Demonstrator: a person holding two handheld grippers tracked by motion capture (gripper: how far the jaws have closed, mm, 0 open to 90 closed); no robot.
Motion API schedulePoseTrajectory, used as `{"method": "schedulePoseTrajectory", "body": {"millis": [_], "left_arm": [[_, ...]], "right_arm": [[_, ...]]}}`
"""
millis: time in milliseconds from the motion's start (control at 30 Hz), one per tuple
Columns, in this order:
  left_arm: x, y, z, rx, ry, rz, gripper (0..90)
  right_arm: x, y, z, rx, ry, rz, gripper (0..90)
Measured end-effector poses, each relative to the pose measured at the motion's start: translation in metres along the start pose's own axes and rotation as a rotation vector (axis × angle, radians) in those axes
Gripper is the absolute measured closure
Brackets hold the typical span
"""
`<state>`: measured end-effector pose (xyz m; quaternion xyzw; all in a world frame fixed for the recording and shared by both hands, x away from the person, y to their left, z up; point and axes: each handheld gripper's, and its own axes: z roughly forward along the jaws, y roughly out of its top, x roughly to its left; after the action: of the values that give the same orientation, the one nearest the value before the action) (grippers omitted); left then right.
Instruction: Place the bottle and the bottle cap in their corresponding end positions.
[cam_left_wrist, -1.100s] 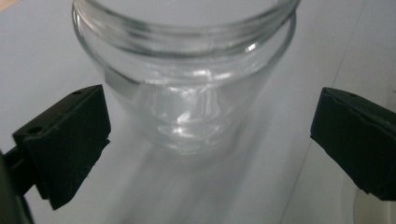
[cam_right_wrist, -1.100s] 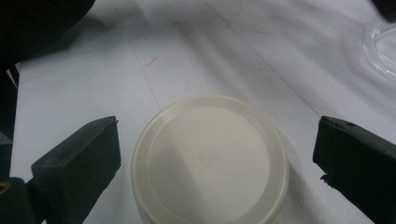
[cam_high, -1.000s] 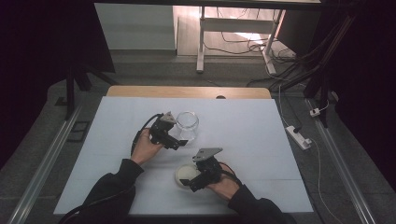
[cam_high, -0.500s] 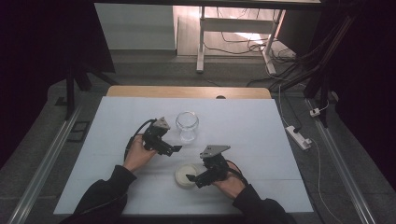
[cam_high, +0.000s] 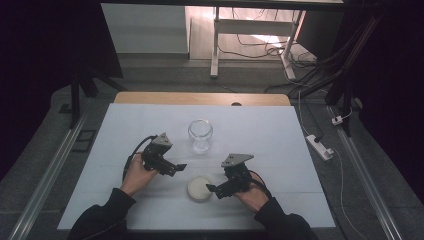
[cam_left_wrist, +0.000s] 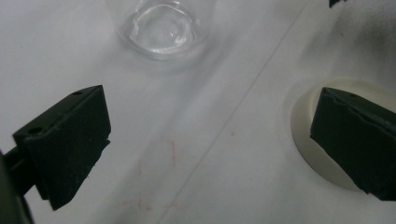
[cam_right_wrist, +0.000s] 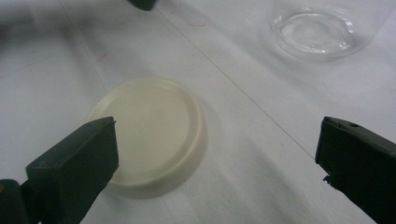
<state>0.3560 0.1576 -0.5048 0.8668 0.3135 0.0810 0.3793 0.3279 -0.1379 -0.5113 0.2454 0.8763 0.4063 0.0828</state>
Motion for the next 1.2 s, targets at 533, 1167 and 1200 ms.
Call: {"method": "schedulePoseTrajectory", "body": {"millis": [533,1167,1200], "left_arm": [[-0.020,-0.027,-0.026,-0.004,0.006,-0.024,0.0],[-0.038,-0.071,-0.062,-0.003,0.044,-0.094,0.0],[-0.038,-0.074,-0.064,-0.007,0.044,-0.098,0.0]], "right_arm": [[-0.007,-0.009,-0.014,0.034,-0.038,0.015,0.0],[-0.004,-0.027,-0.043,0.037,-0.090,0.024,0.0],[-0.004,-0.029,-0.045,0.037,-0.094,0.025,0.0]]}}
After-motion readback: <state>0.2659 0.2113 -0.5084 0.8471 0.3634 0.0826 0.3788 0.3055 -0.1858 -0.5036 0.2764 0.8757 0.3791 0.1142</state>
